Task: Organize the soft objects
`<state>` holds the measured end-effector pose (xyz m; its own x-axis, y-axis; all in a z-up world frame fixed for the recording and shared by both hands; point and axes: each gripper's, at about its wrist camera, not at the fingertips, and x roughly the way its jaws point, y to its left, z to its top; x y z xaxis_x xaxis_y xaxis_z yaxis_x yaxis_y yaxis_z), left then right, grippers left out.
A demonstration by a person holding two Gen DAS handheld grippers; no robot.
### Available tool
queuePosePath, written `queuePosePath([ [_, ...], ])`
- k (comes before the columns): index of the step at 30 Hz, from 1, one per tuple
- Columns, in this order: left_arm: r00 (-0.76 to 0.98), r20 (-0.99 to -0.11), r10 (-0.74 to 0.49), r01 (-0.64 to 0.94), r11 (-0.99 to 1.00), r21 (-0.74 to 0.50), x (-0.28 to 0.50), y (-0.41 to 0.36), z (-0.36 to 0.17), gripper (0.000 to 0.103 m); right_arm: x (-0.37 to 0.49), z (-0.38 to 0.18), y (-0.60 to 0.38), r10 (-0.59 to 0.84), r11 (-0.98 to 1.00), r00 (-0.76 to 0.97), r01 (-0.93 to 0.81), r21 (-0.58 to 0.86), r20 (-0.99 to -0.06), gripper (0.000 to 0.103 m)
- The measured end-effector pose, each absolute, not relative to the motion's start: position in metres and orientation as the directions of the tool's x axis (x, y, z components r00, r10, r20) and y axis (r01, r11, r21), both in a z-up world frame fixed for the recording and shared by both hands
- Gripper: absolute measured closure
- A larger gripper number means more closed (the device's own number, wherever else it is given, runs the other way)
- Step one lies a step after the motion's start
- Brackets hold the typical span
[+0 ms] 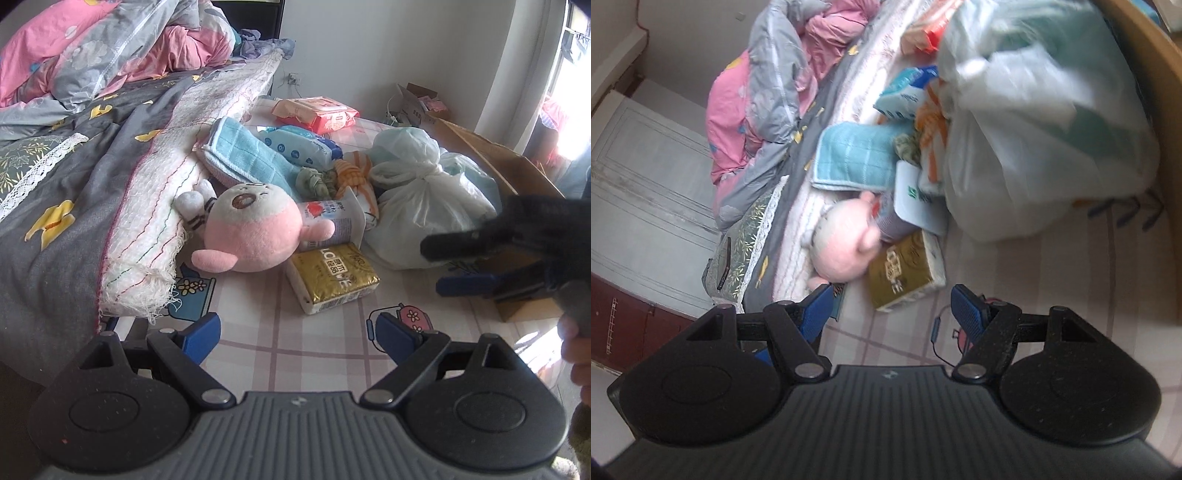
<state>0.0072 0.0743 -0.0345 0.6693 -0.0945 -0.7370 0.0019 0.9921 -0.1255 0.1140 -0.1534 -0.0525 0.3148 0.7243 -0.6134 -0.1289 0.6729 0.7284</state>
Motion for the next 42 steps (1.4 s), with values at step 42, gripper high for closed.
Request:
queuePosePath([
  [42, 0.545, -0.802, -0.243, 0.110, 0.969, -0.219, 0.086, 0.043, -0.076, 0.024, 0.163, -0.107, -0.118, 0.760, 0.639, 0.205, -0.063, 0.767, -0.616, 0.045],
])
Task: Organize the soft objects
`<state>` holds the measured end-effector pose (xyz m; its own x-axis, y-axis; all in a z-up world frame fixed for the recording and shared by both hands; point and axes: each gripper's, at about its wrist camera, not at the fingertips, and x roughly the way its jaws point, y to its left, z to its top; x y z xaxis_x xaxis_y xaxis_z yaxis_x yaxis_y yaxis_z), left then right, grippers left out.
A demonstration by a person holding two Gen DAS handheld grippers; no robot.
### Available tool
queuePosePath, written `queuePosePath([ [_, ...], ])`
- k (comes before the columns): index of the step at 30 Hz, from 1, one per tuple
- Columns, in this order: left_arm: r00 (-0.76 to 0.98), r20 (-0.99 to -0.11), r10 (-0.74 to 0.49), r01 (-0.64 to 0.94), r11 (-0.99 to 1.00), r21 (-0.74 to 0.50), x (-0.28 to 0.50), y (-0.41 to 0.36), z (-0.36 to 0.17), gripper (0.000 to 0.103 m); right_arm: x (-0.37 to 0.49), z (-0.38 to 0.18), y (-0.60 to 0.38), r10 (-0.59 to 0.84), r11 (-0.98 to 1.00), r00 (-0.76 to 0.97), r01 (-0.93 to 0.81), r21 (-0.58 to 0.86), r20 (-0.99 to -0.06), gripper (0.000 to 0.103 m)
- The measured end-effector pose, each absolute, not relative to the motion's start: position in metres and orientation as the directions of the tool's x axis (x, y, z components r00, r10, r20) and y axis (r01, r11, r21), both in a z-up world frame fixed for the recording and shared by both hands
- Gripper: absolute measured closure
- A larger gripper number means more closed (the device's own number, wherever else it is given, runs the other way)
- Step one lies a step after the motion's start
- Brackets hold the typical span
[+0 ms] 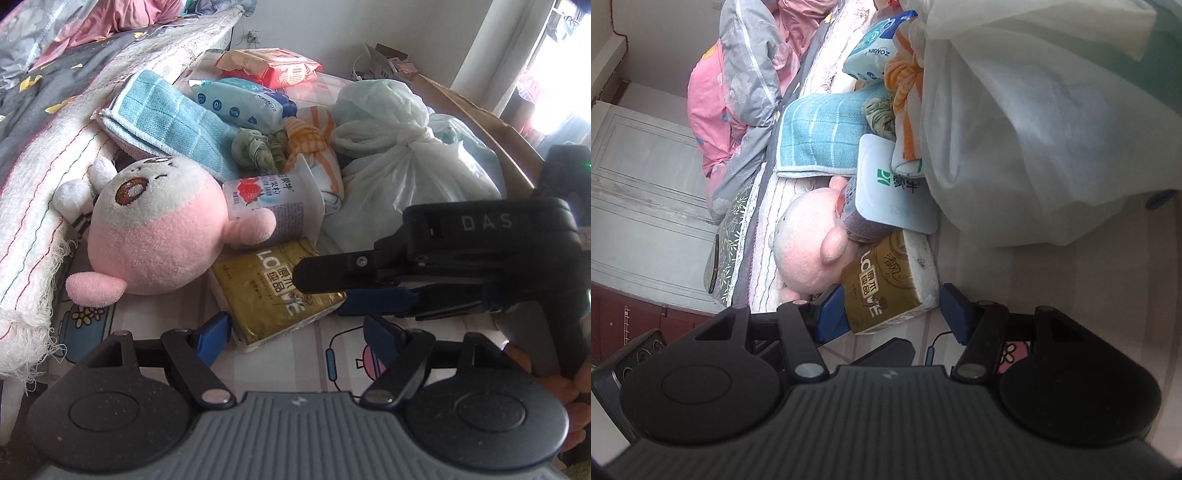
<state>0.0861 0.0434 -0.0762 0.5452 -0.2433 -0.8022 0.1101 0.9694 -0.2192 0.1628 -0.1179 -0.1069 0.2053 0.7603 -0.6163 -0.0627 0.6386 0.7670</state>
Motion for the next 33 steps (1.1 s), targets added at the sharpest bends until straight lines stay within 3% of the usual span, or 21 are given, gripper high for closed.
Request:
queuePosePath([
  [23, 0.536, -0.777, -0.330, 0.175, 0.944, -0.280, 0.062, 0.036, -0.072, 0.024, 0.142, -0.098, -0.131, 0.720, 0.684, 0.217, -0.064, 0.727, -0.659, 0.045],
  [33, 0.632, -0.719, -0.289, 0.168, 0.957, -0.237, 0.050, 0.055, -0.038, 0.023, 0.137, -0.064, -0.139, 0.668, 0.735, 0.314, -0.137, 0.664, -0.675, 0.044],
])
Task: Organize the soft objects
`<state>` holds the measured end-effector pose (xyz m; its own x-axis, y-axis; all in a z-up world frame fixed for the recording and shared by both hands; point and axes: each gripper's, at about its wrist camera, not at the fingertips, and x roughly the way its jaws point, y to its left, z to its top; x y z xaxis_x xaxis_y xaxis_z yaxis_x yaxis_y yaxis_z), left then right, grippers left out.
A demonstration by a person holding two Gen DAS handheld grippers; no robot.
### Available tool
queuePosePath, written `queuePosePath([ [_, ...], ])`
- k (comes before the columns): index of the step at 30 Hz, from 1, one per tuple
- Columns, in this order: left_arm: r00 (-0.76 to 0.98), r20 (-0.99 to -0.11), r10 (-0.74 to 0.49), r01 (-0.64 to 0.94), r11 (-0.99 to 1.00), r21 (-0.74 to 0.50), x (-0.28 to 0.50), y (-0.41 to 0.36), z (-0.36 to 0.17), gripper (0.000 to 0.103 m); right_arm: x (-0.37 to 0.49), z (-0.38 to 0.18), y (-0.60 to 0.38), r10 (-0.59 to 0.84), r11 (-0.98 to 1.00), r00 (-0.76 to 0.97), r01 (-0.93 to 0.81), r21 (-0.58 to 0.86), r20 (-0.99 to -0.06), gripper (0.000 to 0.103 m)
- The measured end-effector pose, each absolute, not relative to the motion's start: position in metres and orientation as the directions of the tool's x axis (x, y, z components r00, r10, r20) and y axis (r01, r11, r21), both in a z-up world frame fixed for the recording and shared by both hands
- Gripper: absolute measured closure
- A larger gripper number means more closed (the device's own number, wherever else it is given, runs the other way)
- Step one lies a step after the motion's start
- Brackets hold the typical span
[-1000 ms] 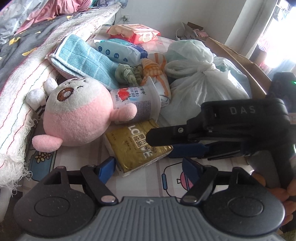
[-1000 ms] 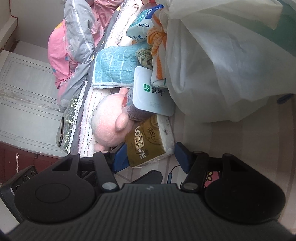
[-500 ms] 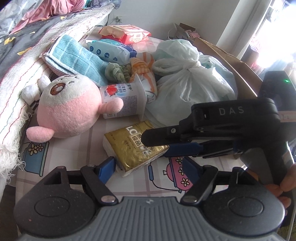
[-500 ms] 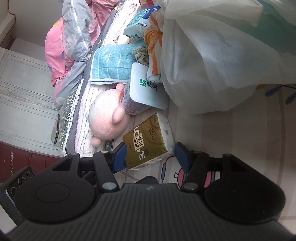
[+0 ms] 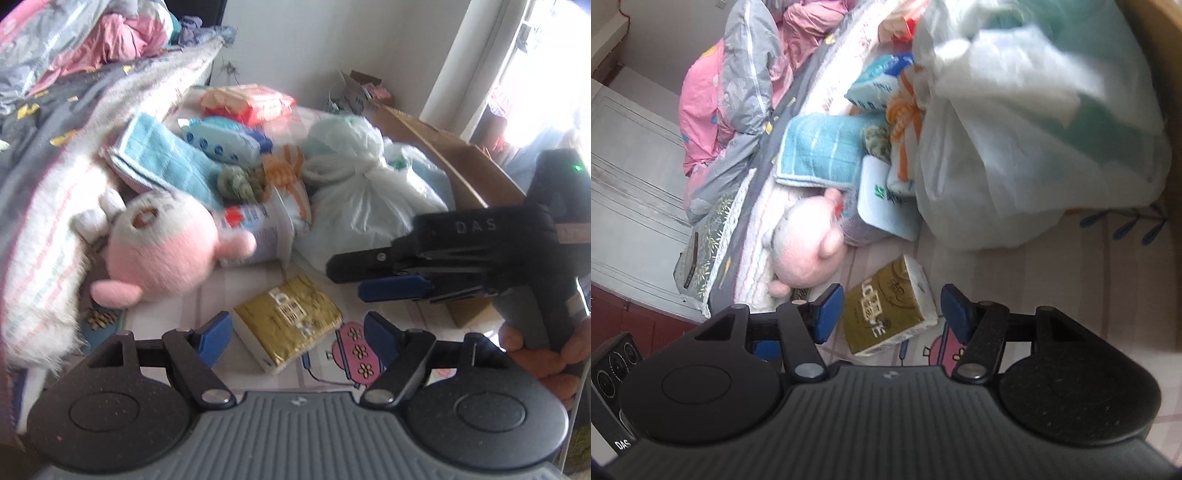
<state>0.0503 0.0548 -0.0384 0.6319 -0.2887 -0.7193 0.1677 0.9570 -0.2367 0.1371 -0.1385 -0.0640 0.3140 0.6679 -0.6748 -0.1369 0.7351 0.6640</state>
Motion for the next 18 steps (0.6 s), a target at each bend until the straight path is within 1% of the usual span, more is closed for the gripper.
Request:
queuePosePath([
  [5, 0.696, -0.676, -0.244, 0.123, 0.967, -0.222, 0.060, 0.072, -0.018, 0.023, 0.143, -0.042, -0.137, 0.685, 0.718, 0.355, -0.187, 0.670, -0.636, 0.044],
  [13, 0.764, -0.624, -0.161, 0.055, 0.981, -0.186, 0.091, 0.091, 0.001, 0.023, 0.175, -0.013, -0.110, 0.701, 0.709, 0.381, -0.280, 0.647, -0.603, 0.044],
  [18, 0.771, -0.624, -0.124, 0.007, 0.982, -0.187, 0.115, 0.106, 0.003, 0.024, 0.204, 0.006, -0.096, 0.707, 0.703, 0.413, -0.321, 0.635, -0.573, 0.044],
])
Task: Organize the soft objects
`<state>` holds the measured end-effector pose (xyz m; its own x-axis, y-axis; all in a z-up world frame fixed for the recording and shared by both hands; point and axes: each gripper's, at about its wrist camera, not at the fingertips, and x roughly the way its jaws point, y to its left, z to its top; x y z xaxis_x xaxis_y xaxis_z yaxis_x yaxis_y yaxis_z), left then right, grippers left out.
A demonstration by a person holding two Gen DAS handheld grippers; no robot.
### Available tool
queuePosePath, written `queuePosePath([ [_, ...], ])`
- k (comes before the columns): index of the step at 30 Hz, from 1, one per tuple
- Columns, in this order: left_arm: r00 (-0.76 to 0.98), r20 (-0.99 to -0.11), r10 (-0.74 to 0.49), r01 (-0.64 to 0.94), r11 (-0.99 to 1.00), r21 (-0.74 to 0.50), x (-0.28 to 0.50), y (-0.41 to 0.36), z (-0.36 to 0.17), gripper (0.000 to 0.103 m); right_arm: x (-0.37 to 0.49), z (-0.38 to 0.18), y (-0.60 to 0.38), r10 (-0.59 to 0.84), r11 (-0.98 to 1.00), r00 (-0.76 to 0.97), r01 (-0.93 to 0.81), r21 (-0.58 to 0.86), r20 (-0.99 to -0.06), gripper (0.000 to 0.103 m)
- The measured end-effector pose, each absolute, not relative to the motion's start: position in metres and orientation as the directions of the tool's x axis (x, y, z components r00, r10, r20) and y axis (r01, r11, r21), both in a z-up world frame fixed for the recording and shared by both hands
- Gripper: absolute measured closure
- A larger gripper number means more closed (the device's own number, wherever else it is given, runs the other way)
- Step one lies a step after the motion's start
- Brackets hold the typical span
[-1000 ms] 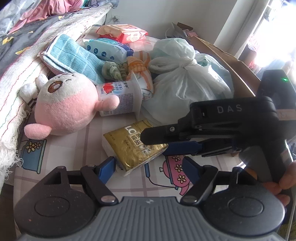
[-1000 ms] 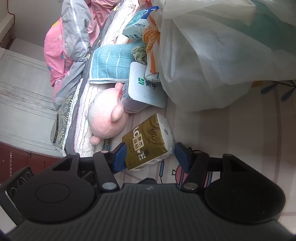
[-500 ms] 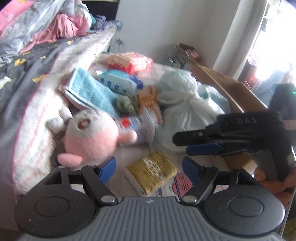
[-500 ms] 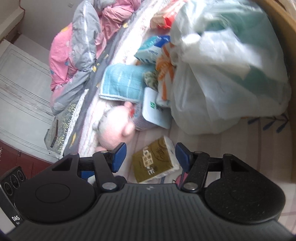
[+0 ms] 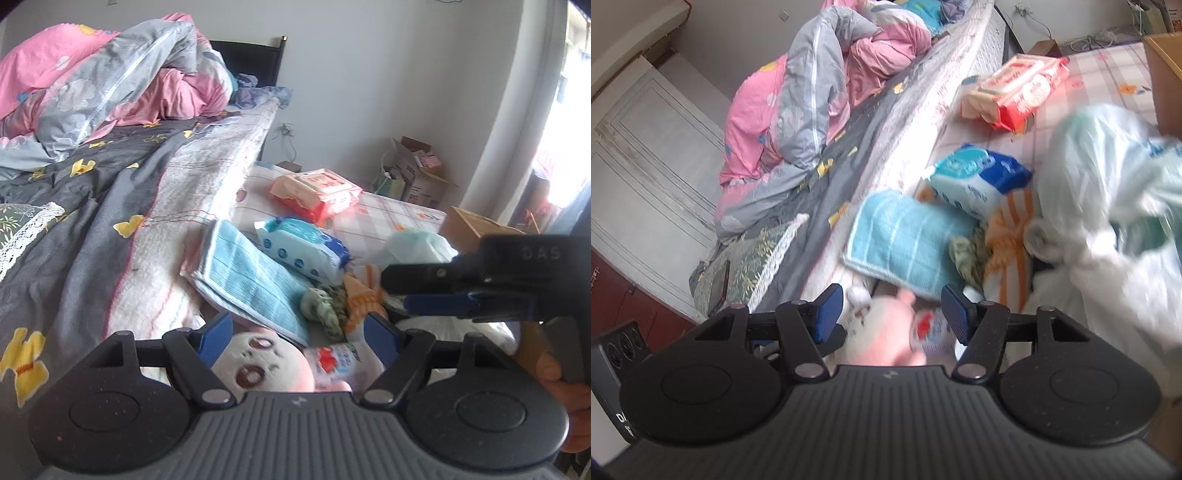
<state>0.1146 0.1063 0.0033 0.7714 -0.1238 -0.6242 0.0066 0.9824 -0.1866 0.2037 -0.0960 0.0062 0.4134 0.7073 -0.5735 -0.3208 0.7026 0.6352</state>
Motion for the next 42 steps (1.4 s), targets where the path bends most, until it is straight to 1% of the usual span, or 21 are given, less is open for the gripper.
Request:
queuePosePath([
  [6, 0.744, -0.661, -0.099, -0.048, 0.979, -0.201, 0.146, 0.120, -0.003, 0.025, 0.236, 0.010, -0.080, 0.723, 0.684, 0.419, -0.323, 0.654, -0.549, 0.043],
  [15, 0.684, -0.725, -0.083, -0.108, 0.971, -0.212, 0.187, 0.121, -0.019, 0.025, 0.272, -0.009, -0.054, 0.751, 0.653, 0.376, -0.303, 0.694, -0.543, 0.042],
  [21, 0.646, -0.762, -0.047, -0.197, 0.954, -0.226, 0.204, 0.123, -0.034, 0.025, 0.281, -0.019, -0.054, 0.759, 0.643, 0.362, -0.285, 0.711, -0.541, 0.042],
  [25, 0.594, -0.802, -0.060, -0.259, 0.930, -0.262, 0.210, 0.128, -0.045, 0.024, 0.283, -0.026, -0.059, 0.768, 0.632, 0.350, -0.270, 0.727, -0.537, 0.042],
  [27, 0.580, -0.812, -0.070, -0.291, 0.913, -0.287, 0.212, 0.132, -0.050, 0.022, 0.283, -0.028, -0.061, 0.772, 0.626, 0.346, -0.267, 0.732, -0.534, 0.041],
  [29, 0.579, -0.813, -0.062, -0.323, 0.898, -0.299, 0.215, 0.135, -0.053, 0.022, 0.284, -0.030, -0.063, 0.776, 0.620, 0.345, -0.261, 0.740, -0.529, 0.041],
  [30, 0.592, -0.804, -0.053, -0.331, 0.894, -0.302, 0.215, 0.136, -0.053, 0.026, 0.284, -0.031, -0.064, 0.777, 0.617, 0.344, -0.257, 0.744, -0.527, 0.041],
  [32, 0.620, -0.785, -0.014, -0.342, 0.895, -0.286, 0.216, 0.135, -0.050, 0.037, 0.284, -0.033, -0.067, 0.780, 0.612, 0.345, -0.247, 0.751, -0.522, 0.041],
  [33, 0.617, -0.787, 0.007, -0.356, 0.895, -0.270, 0.217, 0.136, -0.049, 0.046, 0.284, -0.034, -0.070, 0.781, 0.610, 0.346, -0.244, 0.754, -0.520, 0.041],
  [34, 0.616, -0.788, 0.008, -0.360, 0.893, -0.272, 0.218, 0.136, -0.049, 0.053, 0.283, -0.033, -0.072, 0.781, 0.608, 0.348, -0.241, 0.756, -0.518, 0.041],
  [35, 0.622, -0.783, 0.002, -0.365, 0.885, -0.288, 0.217, 0.138, -0.048, 0.057, 0.283, -0.033, -0.074, 0.782, 0.608, 0.351, -0.240, 0.757, -0.516, 0.041],
  [37, 0.642, -0.767, -0.006, -0.372, 0.872, -0.317, 0.213, 0.141, -0.046, 0.083, 0.281, -0.030, -0.079, 0.780, 0.608, 0.359, -0.244, 0.755, -0.513, 0.040],
  [39, 0.654, -0.756, -0.008, -0.360, 0.876, -0.321, 0.210, 0.139, -0.041, 0.096, 0.279, -0.028, -0.084, 0.777, 0.611, 0.369, -0.247, 0.752, -0.510, 0.040],
  [42, 0.679, -0.734, 0.003, -0.332, 0.893, -0.303, 0.207, 0.131, -0.034, 0.096, 0.278, -0.026, -0.091, 0.779, 0.605, 0.379, -0.243, 0.758, -0.500, 0.039],
])
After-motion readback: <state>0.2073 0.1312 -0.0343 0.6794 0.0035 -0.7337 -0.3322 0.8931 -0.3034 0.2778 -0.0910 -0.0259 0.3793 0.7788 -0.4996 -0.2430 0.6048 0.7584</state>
